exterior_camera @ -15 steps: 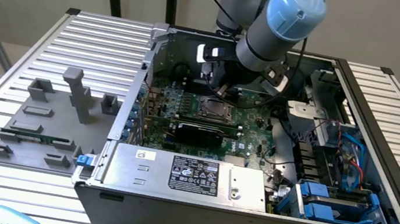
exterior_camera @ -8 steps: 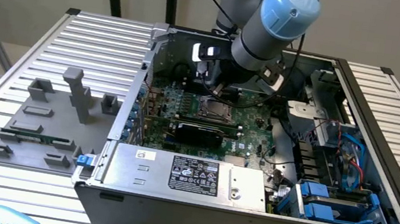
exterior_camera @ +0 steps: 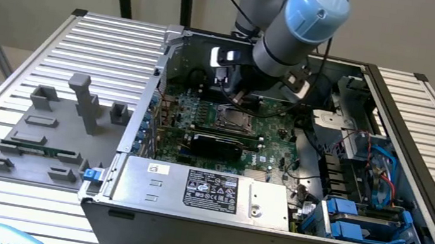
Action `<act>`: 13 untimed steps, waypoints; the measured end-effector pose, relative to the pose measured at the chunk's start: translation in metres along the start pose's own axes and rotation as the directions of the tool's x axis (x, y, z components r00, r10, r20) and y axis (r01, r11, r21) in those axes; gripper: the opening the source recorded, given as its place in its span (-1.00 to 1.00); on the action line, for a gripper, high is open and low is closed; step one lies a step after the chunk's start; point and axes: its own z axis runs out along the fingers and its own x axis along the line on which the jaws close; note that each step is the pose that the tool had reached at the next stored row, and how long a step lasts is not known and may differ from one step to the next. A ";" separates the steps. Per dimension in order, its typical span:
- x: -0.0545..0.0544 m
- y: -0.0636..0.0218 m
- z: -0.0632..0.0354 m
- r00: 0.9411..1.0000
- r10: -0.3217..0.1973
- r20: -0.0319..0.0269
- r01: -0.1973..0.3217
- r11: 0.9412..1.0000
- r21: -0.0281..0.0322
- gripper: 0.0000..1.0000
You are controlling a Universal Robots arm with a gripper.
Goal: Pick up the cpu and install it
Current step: 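Install the first cpu locking lever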
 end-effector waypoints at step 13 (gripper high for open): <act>0.003 0.0059 -0.0013 1.000 -0.012 0.004 0.012 1.000 0.003 -0.79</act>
